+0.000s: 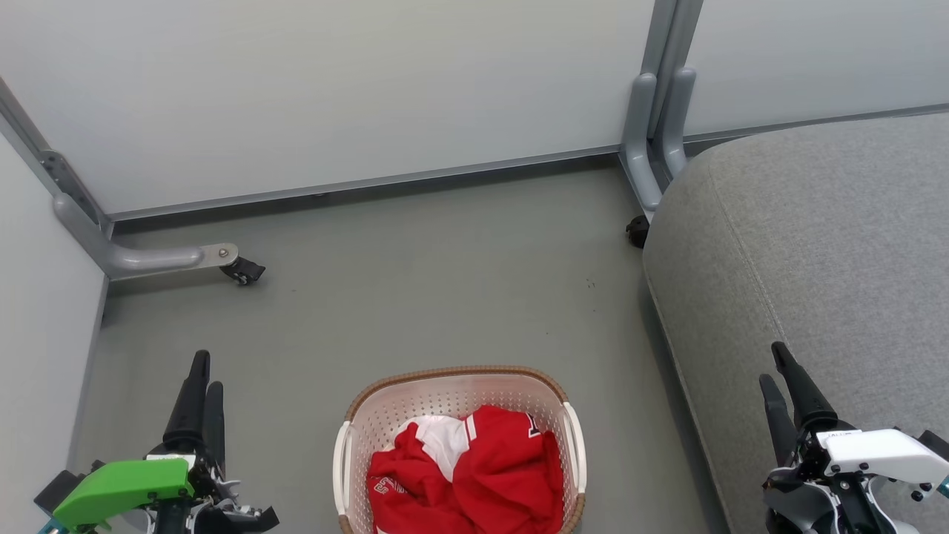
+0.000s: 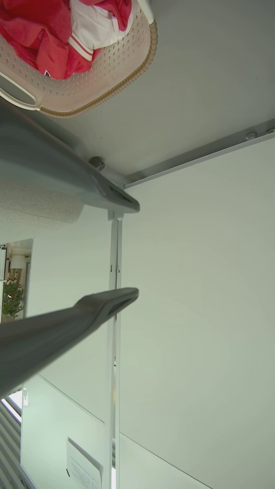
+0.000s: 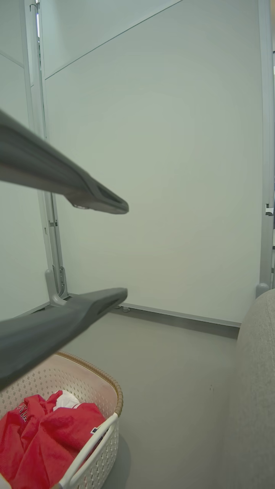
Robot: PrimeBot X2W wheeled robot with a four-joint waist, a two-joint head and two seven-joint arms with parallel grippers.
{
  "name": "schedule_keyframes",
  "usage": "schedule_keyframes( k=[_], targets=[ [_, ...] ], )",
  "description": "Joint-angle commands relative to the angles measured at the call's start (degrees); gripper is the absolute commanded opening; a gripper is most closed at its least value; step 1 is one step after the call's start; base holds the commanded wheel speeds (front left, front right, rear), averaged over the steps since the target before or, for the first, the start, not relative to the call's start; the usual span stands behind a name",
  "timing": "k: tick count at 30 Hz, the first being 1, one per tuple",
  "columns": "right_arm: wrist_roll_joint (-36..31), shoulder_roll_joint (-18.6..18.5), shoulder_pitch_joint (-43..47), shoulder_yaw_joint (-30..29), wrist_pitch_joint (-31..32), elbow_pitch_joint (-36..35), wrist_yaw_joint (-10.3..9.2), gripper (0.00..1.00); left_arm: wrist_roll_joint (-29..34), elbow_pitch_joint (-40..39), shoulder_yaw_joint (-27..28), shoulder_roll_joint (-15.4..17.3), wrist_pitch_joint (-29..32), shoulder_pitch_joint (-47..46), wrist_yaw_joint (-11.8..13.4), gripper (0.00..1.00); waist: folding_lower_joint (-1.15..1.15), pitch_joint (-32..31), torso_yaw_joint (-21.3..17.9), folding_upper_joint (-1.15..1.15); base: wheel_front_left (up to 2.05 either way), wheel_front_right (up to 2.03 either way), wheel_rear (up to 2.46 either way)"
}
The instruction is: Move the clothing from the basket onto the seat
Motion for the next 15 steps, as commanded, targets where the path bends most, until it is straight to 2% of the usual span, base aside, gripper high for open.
schedule_keyframes(
  k=[1,6,15],
  targets=[
    [-0.62,-0.33,-0.91,0.15,-0.47,-1.26,0.01,1.0,0.91,-1.36,-0.06,0.26,-0.42,-0.91,-0.04,1.0,0.0,0.0,0.01,0.0,0.0,0.0,0.0],
    [-2.53,-0.37,-0.94,0.71,-1.76,-2.06,0.01,1.0,2.96,-2.33,-0.45,0.29,-1.7,-0.9,-0.06,1.0,0.0,0.06,0.06,0.0,0.0,0.0,0.0],
    [-9.94,-0.45,-1.01,1.51,-4.11,-4.13,0.01,1.0,10.43,-4.35,-1.17,0.35,-4.04,-1.04,0.17,1.0,0.0,0.14,0.15,0.0,0.0,0.0,0.0]
  ],
)
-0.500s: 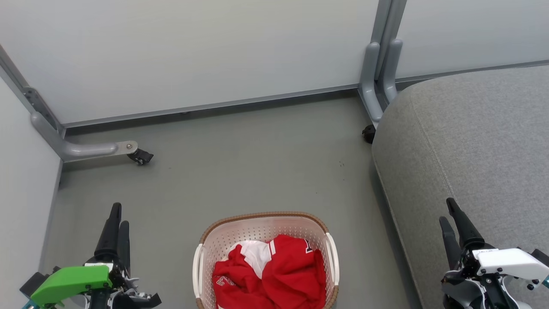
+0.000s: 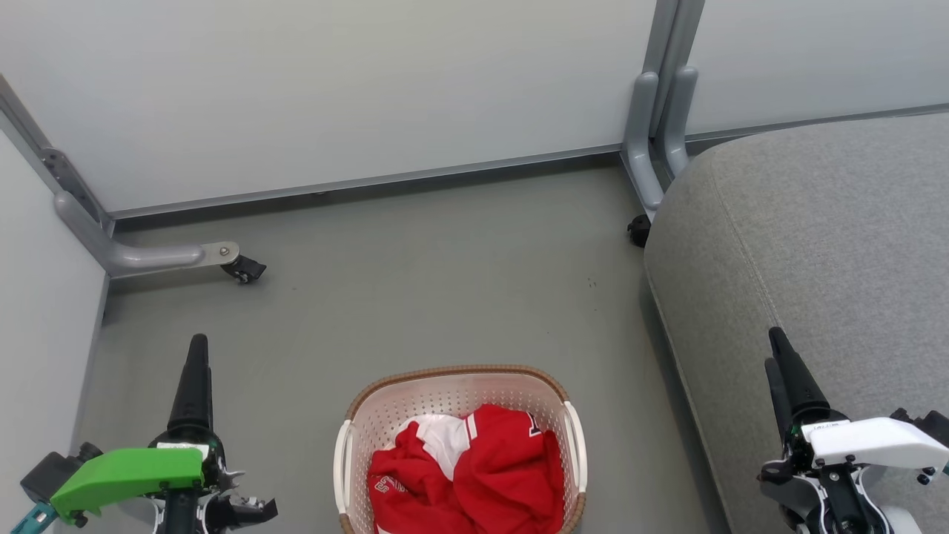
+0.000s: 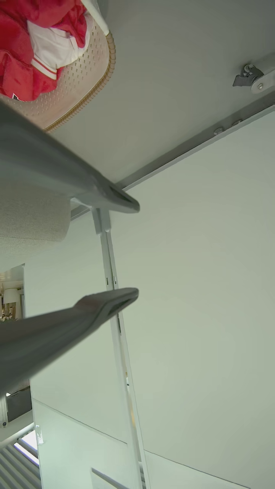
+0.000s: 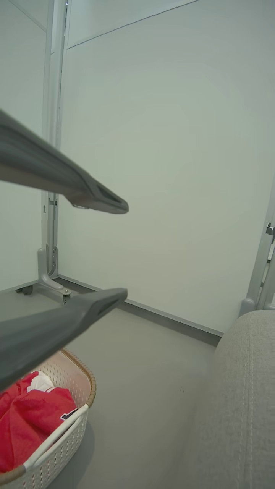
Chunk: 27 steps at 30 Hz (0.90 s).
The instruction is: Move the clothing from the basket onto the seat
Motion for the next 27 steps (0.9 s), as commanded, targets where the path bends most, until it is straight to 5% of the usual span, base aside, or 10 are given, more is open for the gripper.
schedule_keyframes(
  k=[1,27],
  targets=[
    [-2.21,-0.42,-1.0,0.27,-0.72,-1.48,0.01,1.0,2.08,-1.61,-0.25,0.34,-0.63,-1.06,0.29,1.0,0.0,0.01,0.03,0.0,0.0,0.0,0.0],
    [-30.06,-0.6,-0.49,3.99,-6.23,-5.26,0.02,1.0,32.89,-5.42,-5.76,0.48,-6.13,-0.28,4.75,1.0,0.0,-0.12,0.44,0.0,0.0,0.0,0.0]
  ],
)
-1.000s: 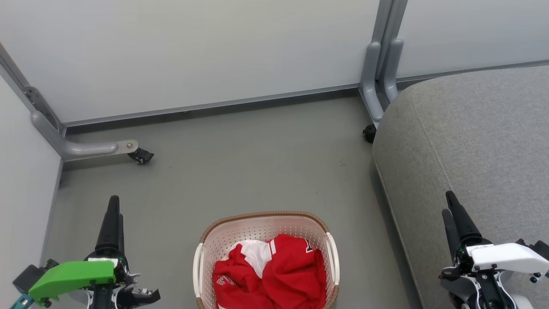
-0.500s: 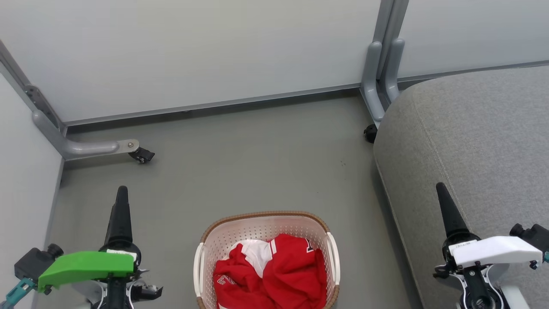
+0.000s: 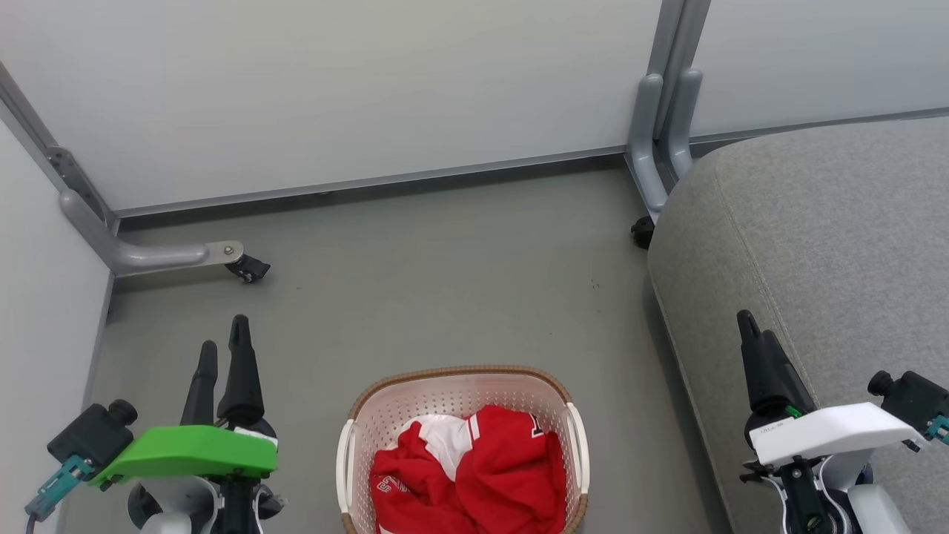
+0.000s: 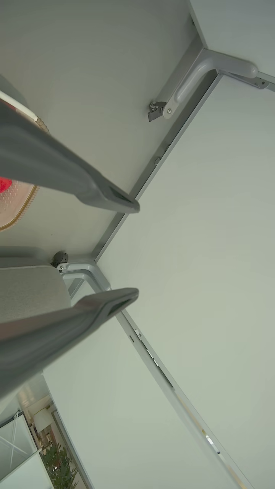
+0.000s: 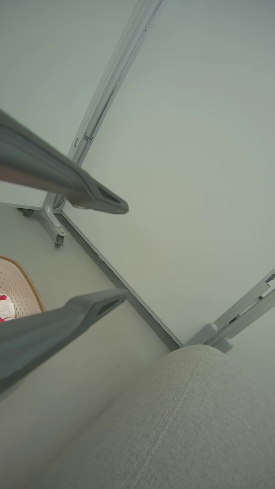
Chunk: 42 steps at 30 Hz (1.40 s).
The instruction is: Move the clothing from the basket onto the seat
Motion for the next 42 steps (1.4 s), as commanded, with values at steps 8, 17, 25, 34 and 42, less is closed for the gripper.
schedule_keyframes(
  k=[8,17,25,34,42],
  targets=[
    [-8.33,-0.47,-0.33,1.25,-1.94,-1.26,0.02,1.0,10.36,-0.52,-2.11,0.44,-1.9,-0.18,1.04,1.0,0.0,-0.09,0.11,0.0,0.0,0.0,0.0],
    [-15.51,-0.51,-0.04,2.0,-3.43,-0.66,0.02,1.0,18.34,-0.05,-3.88,0.51,-3.42,-0.29,1.9,1.0,0.0,-0.05,0.37,0.0,0.0,0.0,0.0],
    [-20.52,-0.54,0.2,2.69,-4.66,-0.32,0.02,1.0,23.71,0.2,-4.78,0.57,-4.65,-0.12,2.41,1.0,0.0,-0.16,0.62,0.0,0.0,0.0,0.0],
    [-25.38,-0.58,0.31,3.33,-5.9,-0.1,0.02,1.0,28.96,0.0,-5.89,0.59,-5.87,-0.09,3.03,1.0,0.0,-0.24,0.85,0.0,0.0,0.0,0.0],
    [-29.27,-0.61,0.11,3.9,-6.98,0.13,0.02,1.0,33.28,-0.36,-6.54,0.61,-6.96,-0.06,3.52,1.0,0.0,-0.2,1.01,0.0,0.0,0.0,0.0]
  ],
)
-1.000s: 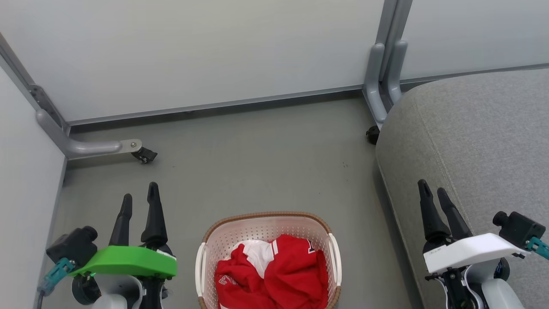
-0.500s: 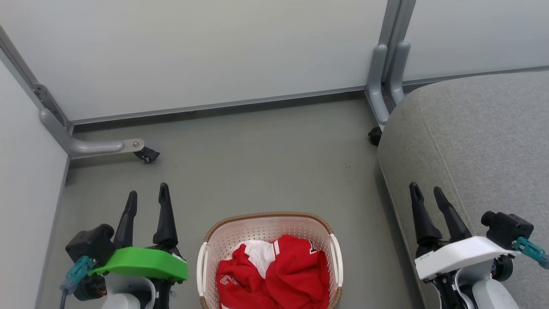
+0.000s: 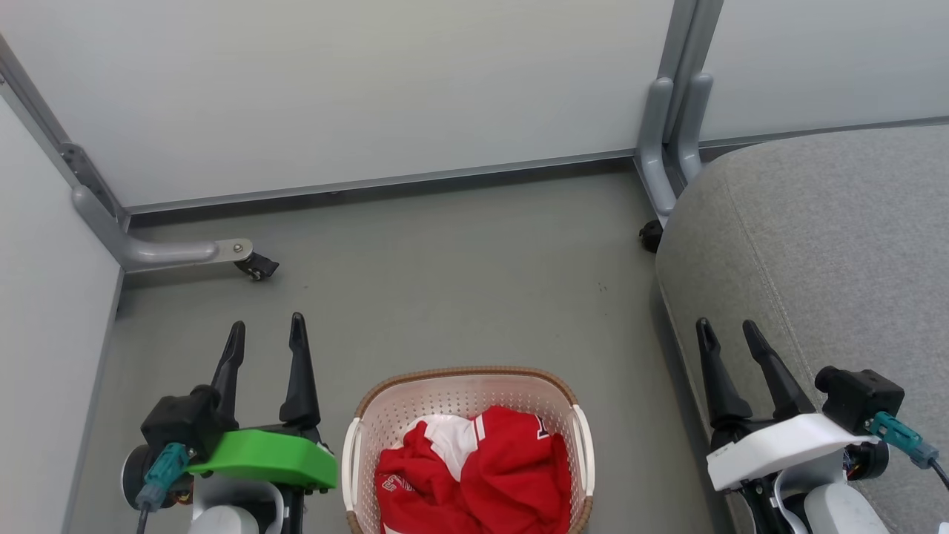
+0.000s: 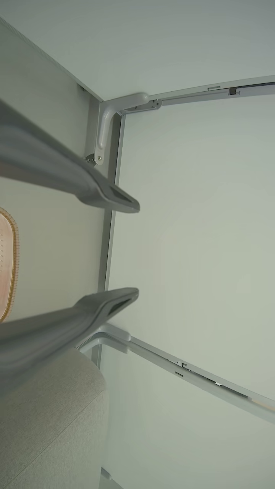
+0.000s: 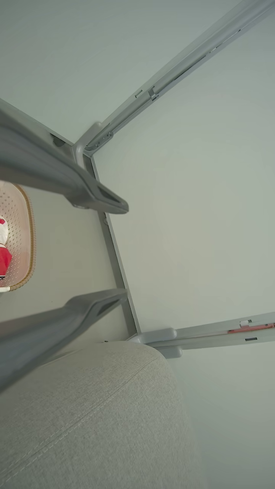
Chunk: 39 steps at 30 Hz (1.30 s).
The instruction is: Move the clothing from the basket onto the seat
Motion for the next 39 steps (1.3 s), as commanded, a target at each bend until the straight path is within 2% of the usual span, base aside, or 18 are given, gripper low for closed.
schedule_keyframes(
  k=[1,28,39],
  targets=[
    [-1.49,-0.34,0.04,0.21,-0.61,-0.19,0.02,1.0,1.8,-0.56,-0.12,0.43,-0.66,-0.05,0.47,1.0,0.0,0.01,0.04,0.0,0.0,0.0,0.0],
    [-13.28,-0.44,0.0,0.85,-3.67,0.35,0.01,1.0,12.1,-0.44,-1.53,0.46,-3.66,0.56,0.55,1.0,0.0,-0.33,0.45,0.0,0.0,0.0,0.0],
    [-16.48,-0.46,-0.24,0.32,-4.6,2.42,0.0,1.0,13.13,1.65,-2.41,0.48,-4.5,0.83,0.64,1.0,0.0,-0.62,0.79,0.0,0.0,0.0,0.0]
  ],
)
